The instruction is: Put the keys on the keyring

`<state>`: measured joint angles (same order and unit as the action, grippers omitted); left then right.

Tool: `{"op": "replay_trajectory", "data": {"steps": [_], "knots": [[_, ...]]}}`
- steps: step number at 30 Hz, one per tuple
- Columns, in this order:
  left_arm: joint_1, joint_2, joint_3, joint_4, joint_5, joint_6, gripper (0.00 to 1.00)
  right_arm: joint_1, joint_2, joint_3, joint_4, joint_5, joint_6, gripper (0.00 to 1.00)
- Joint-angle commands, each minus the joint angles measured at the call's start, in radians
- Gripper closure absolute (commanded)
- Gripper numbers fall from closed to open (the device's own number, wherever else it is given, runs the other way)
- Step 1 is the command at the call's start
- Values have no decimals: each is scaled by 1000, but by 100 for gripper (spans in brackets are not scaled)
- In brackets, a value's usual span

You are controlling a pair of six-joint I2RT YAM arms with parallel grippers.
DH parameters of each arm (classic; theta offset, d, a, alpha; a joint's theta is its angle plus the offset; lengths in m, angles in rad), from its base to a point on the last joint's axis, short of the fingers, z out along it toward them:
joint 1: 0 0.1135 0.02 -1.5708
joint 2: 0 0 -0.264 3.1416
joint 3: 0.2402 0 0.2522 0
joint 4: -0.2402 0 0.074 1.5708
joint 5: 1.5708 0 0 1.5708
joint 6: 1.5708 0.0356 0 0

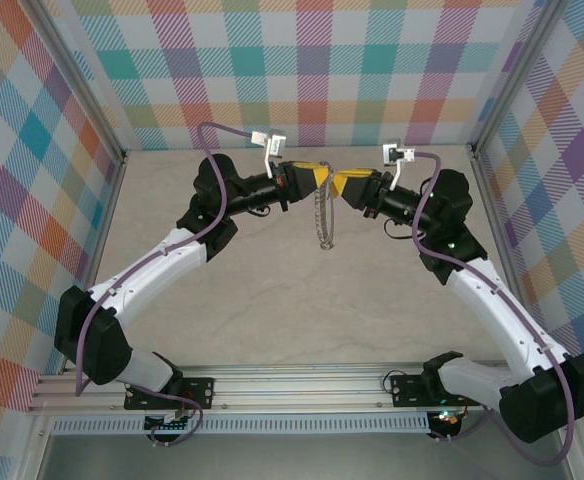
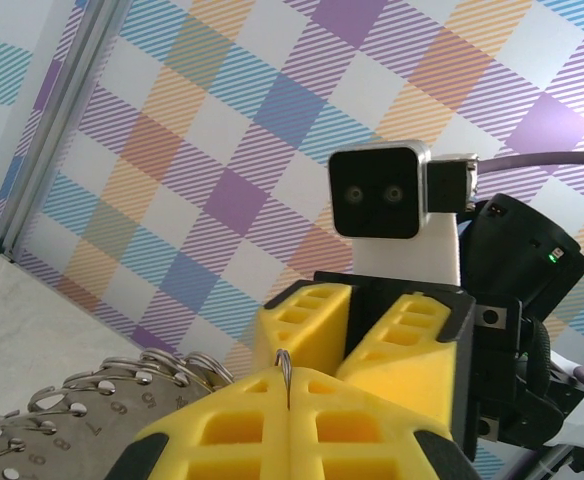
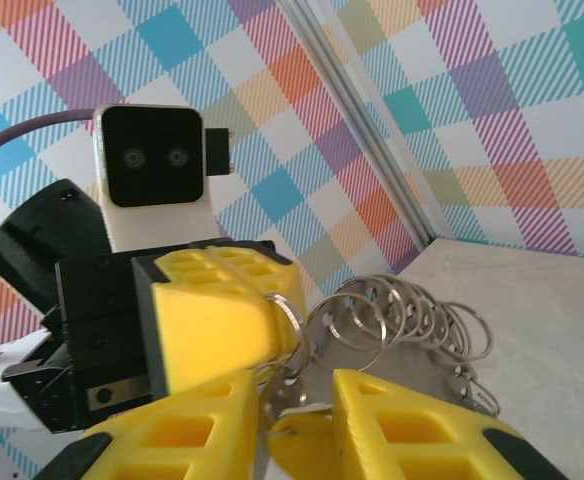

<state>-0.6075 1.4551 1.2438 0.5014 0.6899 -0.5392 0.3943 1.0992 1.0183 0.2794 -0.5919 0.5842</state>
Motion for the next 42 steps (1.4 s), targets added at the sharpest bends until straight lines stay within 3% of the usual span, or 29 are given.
{"op": "replay_trajectory", "data": {"steps": [1, 42], "knots": [[-10, -27, 12, 61, 7, -11, 100, 8, -21, -22, 53, -23, 16, 74], [-15, -15, 9, 65, 23, -18, 100, 11, 67, 31, 165, -1, 57, 73]]}}
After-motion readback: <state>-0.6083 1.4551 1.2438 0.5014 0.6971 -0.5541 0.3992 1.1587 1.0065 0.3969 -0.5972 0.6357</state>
